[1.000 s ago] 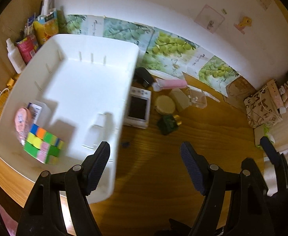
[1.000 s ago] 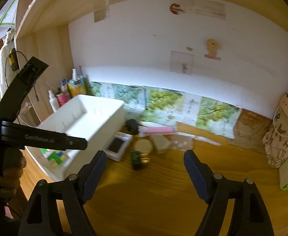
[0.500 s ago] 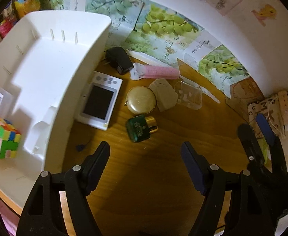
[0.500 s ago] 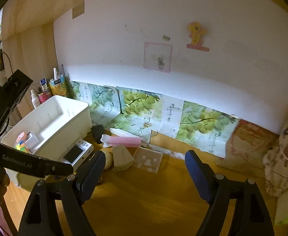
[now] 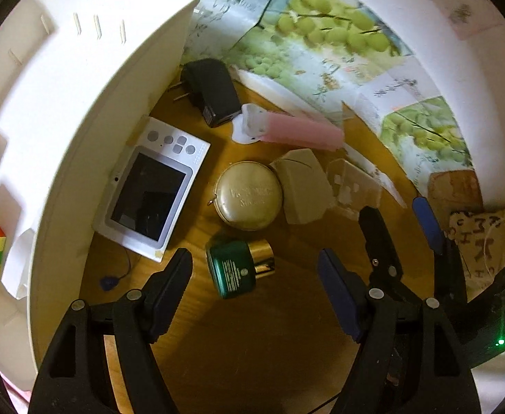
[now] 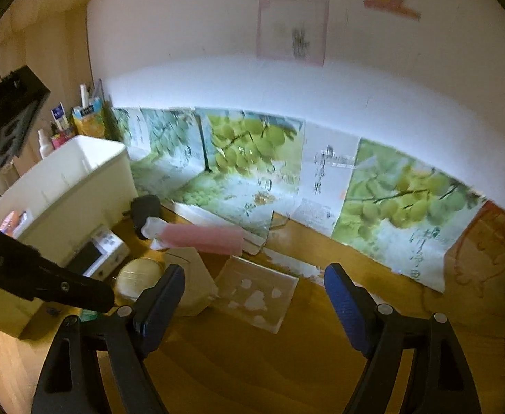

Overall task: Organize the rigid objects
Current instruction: 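Move both tools from the tray toward the remaining desk items, then grasp the green gold-capped jar with the left tool while the right tool grasps the clear plastic box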

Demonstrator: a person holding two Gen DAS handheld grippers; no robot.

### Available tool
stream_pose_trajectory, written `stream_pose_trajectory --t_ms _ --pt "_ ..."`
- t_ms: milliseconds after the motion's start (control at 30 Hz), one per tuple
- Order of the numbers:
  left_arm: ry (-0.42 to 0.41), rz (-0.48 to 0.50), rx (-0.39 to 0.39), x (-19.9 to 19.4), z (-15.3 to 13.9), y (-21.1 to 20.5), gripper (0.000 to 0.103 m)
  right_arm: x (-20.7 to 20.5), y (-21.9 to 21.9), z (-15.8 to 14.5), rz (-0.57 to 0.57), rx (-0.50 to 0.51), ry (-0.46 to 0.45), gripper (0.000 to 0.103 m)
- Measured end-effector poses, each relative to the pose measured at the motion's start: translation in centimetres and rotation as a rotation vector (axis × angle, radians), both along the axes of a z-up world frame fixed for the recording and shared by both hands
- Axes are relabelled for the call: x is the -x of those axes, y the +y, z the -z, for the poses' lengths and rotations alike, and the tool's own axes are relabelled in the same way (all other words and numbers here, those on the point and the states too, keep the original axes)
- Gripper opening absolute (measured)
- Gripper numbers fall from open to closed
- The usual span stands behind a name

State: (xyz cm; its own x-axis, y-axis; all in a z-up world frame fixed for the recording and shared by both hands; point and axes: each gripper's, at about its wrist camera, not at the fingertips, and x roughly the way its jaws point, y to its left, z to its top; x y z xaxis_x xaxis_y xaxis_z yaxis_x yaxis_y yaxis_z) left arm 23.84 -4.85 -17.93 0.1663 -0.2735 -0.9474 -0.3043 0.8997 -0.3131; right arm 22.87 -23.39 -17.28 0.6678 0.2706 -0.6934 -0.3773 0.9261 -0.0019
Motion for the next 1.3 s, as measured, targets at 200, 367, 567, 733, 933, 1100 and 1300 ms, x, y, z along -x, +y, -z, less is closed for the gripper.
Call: stream_pose_trajectory --t_ms 200,367,567,733,933,1100,1300 --pt "0.051 -0.018 -0.001 -0.9 1.2 -0.1 0.078 -1.1 0.5 2.3 -0.001 0.023 0.060 0.084" --pt "0.076 -0.008 0.003 -1.4 1.9 -0.4 0.078 -1.7 0.4 3.1 0.014 0.016 0.082 0.084" --pt "0.108 -0.023 -0.010 -2.1 2.7 -0.6 0.078 -2.3 0.5 3.5 0.028 -0.005 0.096 0.083" --pt "0.145 -0.026 -0.025 -2.2 3.4 -0.7 0.072 -2.5 0.4 3.5 0.031 -0.020 0.104 0.081" --pt "0.160 -0.015 -0.037 -2.2 3.8 -1.1 0.061 -2.2 0.3 3.5 0.019 -0.028 0.103 0.072" --pt "0.157 -0.006 -0.065 -2.5 3.7 -1.4 0.051 -2.0 0.2 3.4 0.012 -0.021 0.106 0.071" --pt "0.132 0.001 -0.055 -1.9 3.5 -1.1 0.051 -1.3 -0.2 3.3 0.012 -0.012 0.115 0.071"
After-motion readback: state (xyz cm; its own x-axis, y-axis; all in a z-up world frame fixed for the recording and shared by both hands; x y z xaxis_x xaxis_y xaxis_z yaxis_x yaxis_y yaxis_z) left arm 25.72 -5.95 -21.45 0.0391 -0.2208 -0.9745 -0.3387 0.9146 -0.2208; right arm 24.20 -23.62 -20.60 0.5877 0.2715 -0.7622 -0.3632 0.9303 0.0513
